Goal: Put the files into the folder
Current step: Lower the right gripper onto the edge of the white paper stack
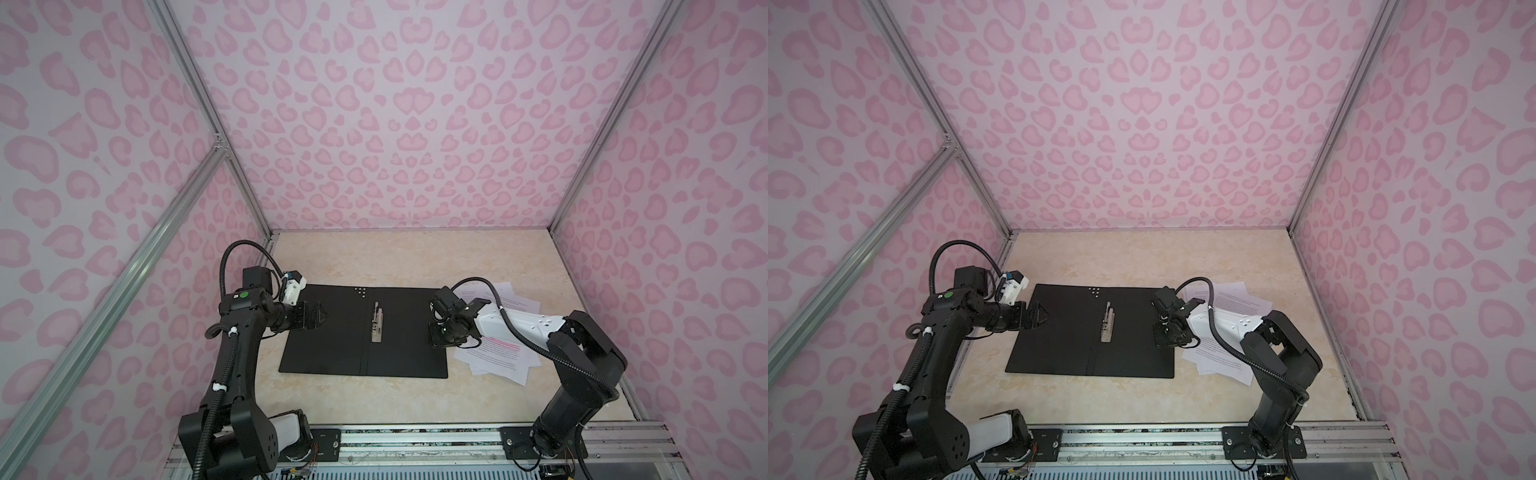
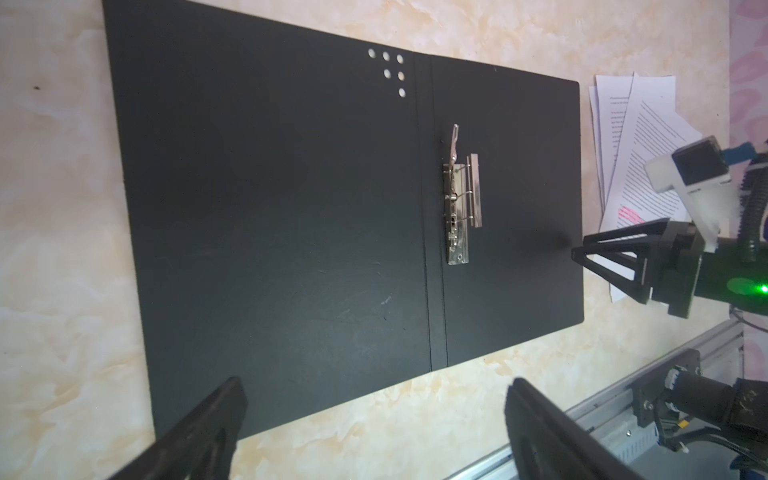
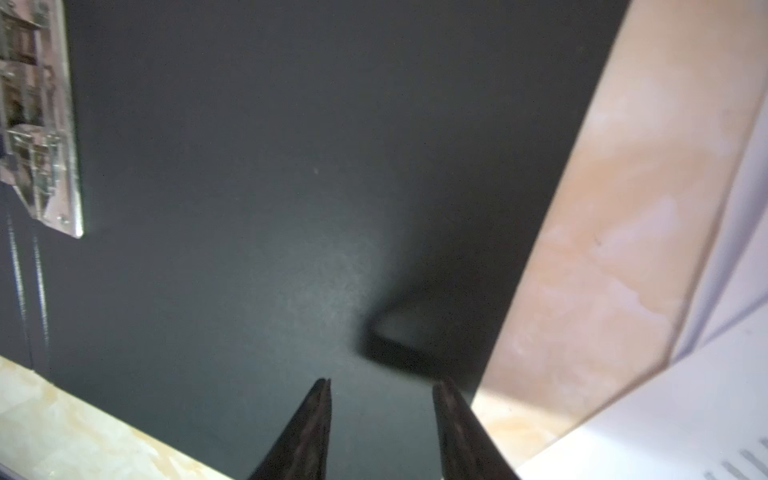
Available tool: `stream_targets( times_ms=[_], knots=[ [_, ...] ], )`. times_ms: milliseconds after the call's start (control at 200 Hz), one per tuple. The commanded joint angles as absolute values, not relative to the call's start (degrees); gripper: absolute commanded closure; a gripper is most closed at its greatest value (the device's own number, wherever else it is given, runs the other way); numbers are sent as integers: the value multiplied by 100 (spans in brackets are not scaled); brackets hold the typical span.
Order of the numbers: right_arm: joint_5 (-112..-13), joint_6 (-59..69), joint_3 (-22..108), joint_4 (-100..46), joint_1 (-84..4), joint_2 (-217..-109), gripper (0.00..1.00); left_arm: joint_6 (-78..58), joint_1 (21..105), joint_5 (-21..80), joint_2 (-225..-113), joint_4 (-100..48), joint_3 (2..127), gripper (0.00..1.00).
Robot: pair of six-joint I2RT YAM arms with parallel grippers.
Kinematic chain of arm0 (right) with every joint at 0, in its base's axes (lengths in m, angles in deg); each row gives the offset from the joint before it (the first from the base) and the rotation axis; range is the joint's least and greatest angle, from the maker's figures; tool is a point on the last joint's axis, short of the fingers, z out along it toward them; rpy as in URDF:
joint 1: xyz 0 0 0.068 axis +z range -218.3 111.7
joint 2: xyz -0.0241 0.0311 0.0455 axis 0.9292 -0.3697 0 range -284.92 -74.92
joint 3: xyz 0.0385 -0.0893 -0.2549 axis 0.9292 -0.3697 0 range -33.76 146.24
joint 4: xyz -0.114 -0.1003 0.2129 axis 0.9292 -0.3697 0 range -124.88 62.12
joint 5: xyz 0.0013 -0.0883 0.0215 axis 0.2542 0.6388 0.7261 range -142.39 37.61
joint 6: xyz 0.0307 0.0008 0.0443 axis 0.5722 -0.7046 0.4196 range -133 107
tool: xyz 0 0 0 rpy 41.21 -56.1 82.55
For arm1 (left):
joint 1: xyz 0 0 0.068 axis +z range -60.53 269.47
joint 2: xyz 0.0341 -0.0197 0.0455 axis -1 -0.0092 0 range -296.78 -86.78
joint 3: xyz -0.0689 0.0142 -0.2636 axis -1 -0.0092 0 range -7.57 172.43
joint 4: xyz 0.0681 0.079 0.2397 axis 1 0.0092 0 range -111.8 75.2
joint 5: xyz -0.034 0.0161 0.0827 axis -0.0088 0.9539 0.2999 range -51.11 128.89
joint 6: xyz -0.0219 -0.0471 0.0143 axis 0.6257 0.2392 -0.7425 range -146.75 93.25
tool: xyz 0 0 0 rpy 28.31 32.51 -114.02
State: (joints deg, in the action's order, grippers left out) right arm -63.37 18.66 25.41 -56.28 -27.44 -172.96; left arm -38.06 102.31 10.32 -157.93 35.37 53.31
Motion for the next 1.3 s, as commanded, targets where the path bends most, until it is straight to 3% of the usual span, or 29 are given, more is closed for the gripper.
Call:
stream_targets(
  times_ms=[0,165,370,435,460,500,595,745,775,800,1295],
  knots=[
    [-6275,1644,2646,-5855,-2774,-17202,55,-4038,10214,681,-15769,3683,5300,0],
    [-5739,1694,2396,-6161,-3005,-16187,53,-4389,10029,389,-15817,4015,5554,2],
    [-5264,2014,1484,-6867,-4309,-14264,46,-4485,9474,149,-15674,4057,5615,2],
    [-5048,2129,1153,-6997,-4772,-13695,39,-4477,9303,-47,-15661,4099,5632,2],
    [-5065,2154,1011,-7027,-4993,-13458,26,-4468,9240,-100,-15663,4104,5640,2],
    [-5116,2171,865,-7074,-5267,-13189,16,-4461,9129,-155,-15665,4113,5650,2],
    [-5212,2247,604,-7071,-5911,-12706,16,-4467,8889,-180,-15682,4108,5676,2],
    [-5371,2814,439,-7174,-6621,-12525,13,-4428,8619,-86,-15740,4041,5727,2],
    [-5390,2900,380,-7185,-6720,-12504,3,-4411,8601,-83,-15752,4022,5737,2],
    [-5406,2935,326,-7188,-6796,-12502,1,-4394,8588,-91,-15766,4002,5746,2],
    [-6261,3045,-414,-7141,-7173,-12877,1,-4443,8508,-198,-15972,3845,5651,2]
  ],
)
